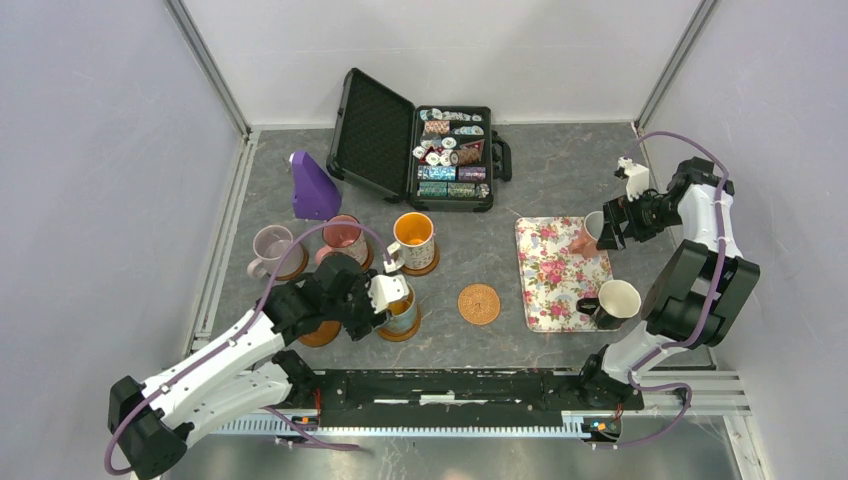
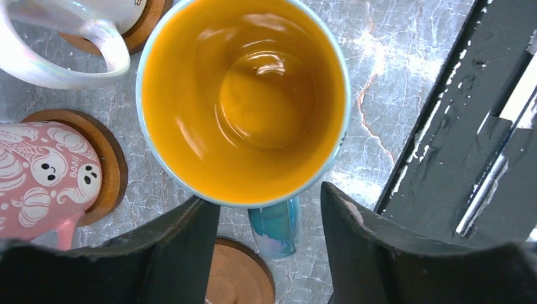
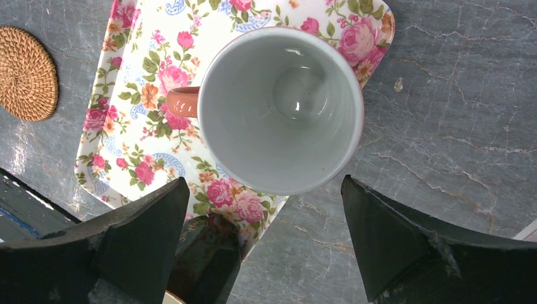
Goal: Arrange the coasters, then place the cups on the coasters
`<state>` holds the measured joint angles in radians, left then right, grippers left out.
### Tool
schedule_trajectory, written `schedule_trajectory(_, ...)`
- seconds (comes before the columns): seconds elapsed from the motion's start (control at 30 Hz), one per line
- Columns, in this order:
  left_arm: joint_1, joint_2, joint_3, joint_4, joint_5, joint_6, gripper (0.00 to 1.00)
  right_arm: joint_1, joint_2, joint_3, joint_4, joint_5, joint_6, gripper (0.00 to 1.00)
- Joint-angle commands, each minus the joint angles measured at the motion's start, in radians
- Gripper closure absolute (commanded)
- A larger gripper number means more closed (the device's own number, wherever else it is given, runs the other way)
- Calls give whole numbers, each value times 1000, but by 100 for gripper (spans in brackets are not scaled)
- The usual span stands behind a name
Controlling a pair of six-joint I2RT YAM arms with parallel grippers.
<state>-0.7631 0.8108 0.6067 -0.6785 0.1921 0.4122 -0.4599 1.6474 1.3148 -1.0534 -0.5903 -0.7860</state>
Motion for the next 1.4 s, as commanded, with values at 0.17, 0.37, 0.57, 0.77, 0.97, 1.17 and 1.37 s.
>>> schedule_trajectory(0.17, 7, -29, 171, -250, 76, 197, 25, 3, 20, 59, -21, 10, -39, 2)
schedule_trajectory(0.37, 8, 111, 388, -338, 107, 165, 19, 3, 9, 101, -68, 27, -72, 2)
schedule_trajectory(0.57, 7, 440, 770, -354, 131, 114, 16, 3, 27, 205, -173, 59, -144, 2)
schedule_trajectory(0.77, -25, 815, 1130, -350, 163, 15, 15, 2, 35, 237, -141, 142, -107, 2)
schedule_trajectory(0.97, -88, 1149, 1492, -341, 147, -6, 16, 7, 158, 368, -149, 109, -62, 2)
schedule_trajectory(1.17, -96, 1325, 1634, -237, 168, -20, 17, 6, 264, 565, -135, 30, 12, 3)
schedule_trajectory(1.37, -99, 1388, 1671, -219, 196, -5, 17, 6, 280, 542, -6, 196, -102, 13)
